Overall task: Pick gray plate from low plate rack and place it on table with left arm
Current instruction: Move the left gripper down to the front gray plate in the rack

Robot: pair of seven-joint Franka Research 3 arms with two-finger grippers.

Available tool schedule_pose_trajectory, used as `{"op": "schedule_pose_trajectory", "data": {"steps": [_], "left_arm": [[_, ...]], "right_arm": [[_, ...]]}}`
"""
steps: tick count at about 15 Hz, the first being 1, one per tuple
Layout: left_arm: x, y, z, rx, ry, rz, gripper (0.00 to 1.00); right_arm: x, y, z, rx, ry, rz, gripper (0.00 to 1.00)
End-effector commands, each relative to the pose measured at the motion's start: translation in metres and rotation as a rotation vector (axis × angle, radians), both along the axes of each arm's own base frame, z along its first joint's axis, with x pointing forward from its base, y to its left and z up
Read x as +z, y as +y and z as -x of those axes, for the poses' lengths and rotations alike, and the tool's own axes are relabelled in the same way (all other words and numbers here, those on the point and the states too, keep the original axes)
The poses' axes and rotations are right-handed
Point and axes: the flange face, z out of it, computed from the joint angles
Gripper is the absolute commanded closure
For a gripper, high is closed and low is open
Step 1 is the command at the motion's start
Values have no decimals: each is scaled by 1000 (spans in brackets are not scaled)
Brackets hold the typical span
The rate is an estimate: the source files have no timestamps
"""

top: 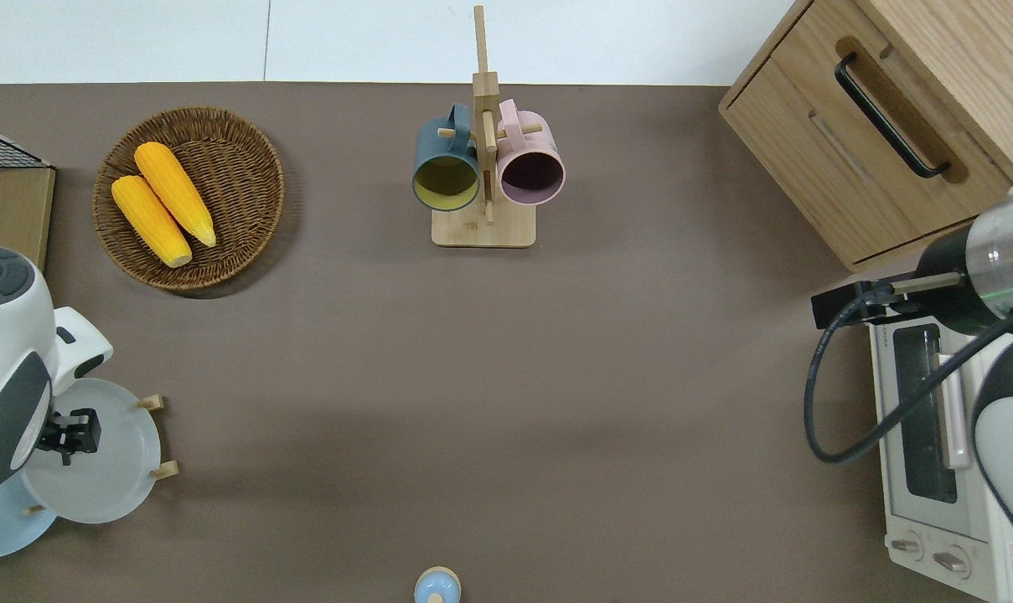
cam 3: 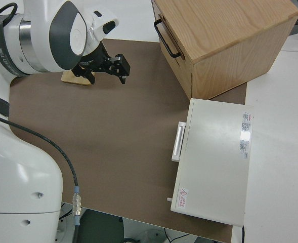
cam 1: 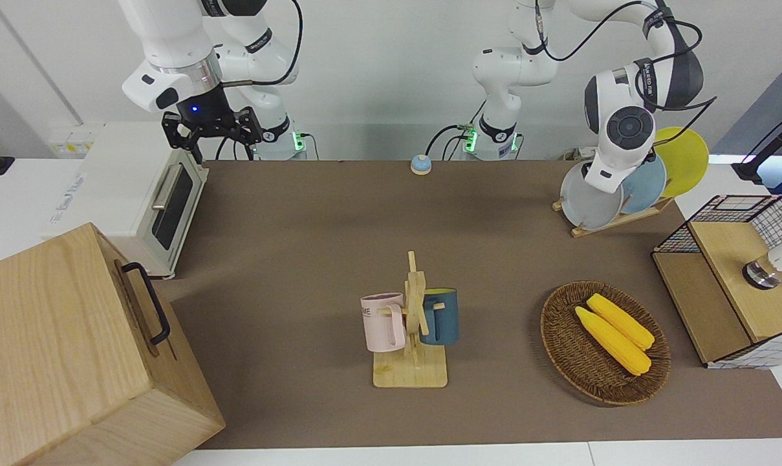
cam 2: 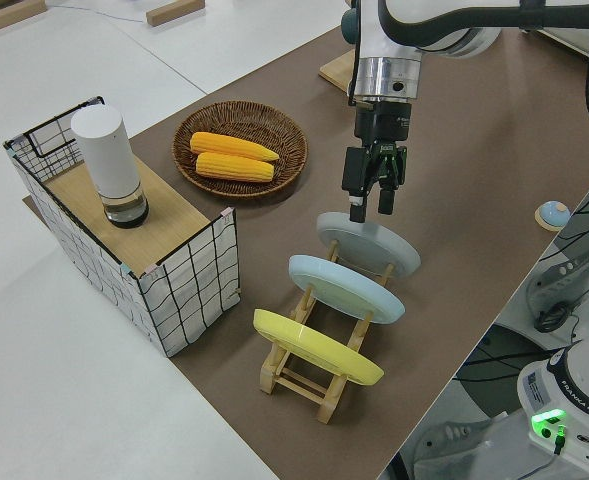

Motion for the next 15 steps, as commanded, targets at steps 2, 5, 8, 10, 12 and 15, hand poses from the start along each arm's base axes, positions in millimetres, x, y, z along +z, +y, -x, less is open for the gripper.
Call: {"op": "schedule_pose_trajectory", "data": {"steps": [2,5,8,10,12,15], "left_arm": [[-7,12,7,1,-12,-14,17],[-12,17,5,9,-17,-12,32],[-22,18,7,13,-11,-11,38],[-31,16,5,26,-14,-17,96],[-38,20,6,34,-26,-9,286],[-38,21,6,42,-31,-8,710]], "right_arm": [[4,-1,2,-14,4,2,17],[4,-1,2,-14,2,2,17],[4,-1,2,-14,2,3,17],[4,-1,2,-14,2,3,17],[4,-1,2,-14,2,3,17],[4,-1,2,-14,2,2,17]]}}
